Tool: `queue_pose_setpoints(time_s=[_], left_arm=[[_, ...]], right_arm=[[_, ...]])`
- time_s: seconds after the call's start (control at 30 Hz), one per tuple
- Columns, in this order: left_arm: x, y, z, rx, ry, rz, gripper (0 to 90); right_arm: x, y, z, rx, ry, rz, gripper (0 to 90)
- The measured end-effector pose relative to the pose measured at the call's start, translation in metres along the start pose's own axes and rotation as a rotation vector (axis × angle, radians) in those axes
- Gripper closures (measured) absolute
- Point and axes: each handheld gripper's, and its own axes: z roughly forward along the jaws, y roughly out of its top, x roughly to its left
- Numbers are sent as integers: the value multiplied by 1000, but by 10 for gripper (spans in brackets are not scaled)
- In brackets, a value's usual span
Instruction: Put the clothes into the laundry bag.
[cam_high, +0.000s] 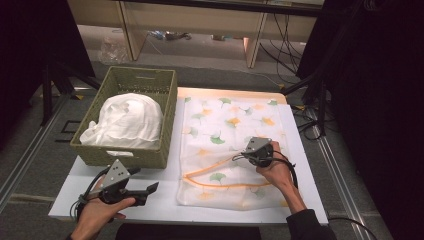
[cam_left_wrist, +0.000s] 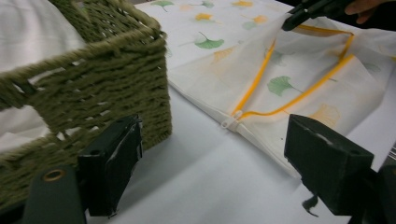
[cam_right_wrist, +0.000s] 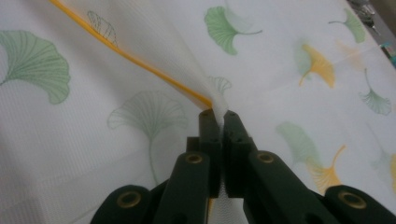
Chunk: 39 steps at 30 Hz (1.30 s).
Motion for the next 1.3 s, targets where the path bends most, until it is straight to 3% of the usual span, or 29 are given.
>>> queue_pose_setpoints(time_s=[0.17, 0.33, 0.4, 0.47, 0.5, 0.53, 0.57, 0.67, 0.73, 0.87, 0.9, 1.03, 1.07, 1.1, 1.17, 1.23, 1.27, 1.3], left_arm=[[7, 19, -3, 9, 4, 4, 189], [18, 49, -10, 16, 18, 28, 188], [28, 66, -14, 13, 41, 51, 184], [33, 73, -15, 15, 53, 62, 182], [39, 79, -14, 21, 60, 66, 181], [45, 83, -13, 34, 67, 72, 178], [51, 87, -11, 48, 82, 71, 174], [72, 96, -4, 67, 122, 58, 170], [86, 100, 1, 86, 155, 44, 169], [108, 109, 10, 126, 188, 60, 159], [116, 114, 14, 155, 203, 80, 158], [128, 120, 24, 195, 203, 67, 158], [133, 121, 30, 205, 203, 68, 158], [136, 121, 37, 203, 213, 57, 158], [144, 121, 49, 235, 208, 70, 158], [152, 119, 60, 274, 173, 62, 158], [155, 118, 65, 294, 161, 58, 157], [159, 116, 76, 289, 193, 93, 158]], right_arm=[[-4, 5, -5, -27, -19, -13, 894], [-6, 12, -10, -47, -31, -29, 893], [-9, 16, -14, -63, -39, -29, 894], [-11, 16, -15, -70, -41, -39, 893], [-9, 18, -18, -68, -49, 0, 894], [-13, 19, -18, -82, -50, -40, 893], [-14, 20, -19, -83, -51, -40, 893], [-15, 21, -22, -87, -53, -20, 894], [-19, 22, -24, -91, -54, -44, 893], [-21, 23, -27, -100, -59, -37, 894], [-22, 25, -27, -100, -57, -37, 893], [-22, 25, -28, -99, -61, -28, 893], [-23, 26, -28, -102, -59, -51, 893], [-21, 26, -28, -91, -56, -26, 893], [-22, 26, -27, -95, -56, -51, 893], [-19, 26, -27, -84, -56, -28, 893], [-20, 26, -25, -86, -49, -51, 893], [-21, 26, -25, -86, -48, -53, 893]])
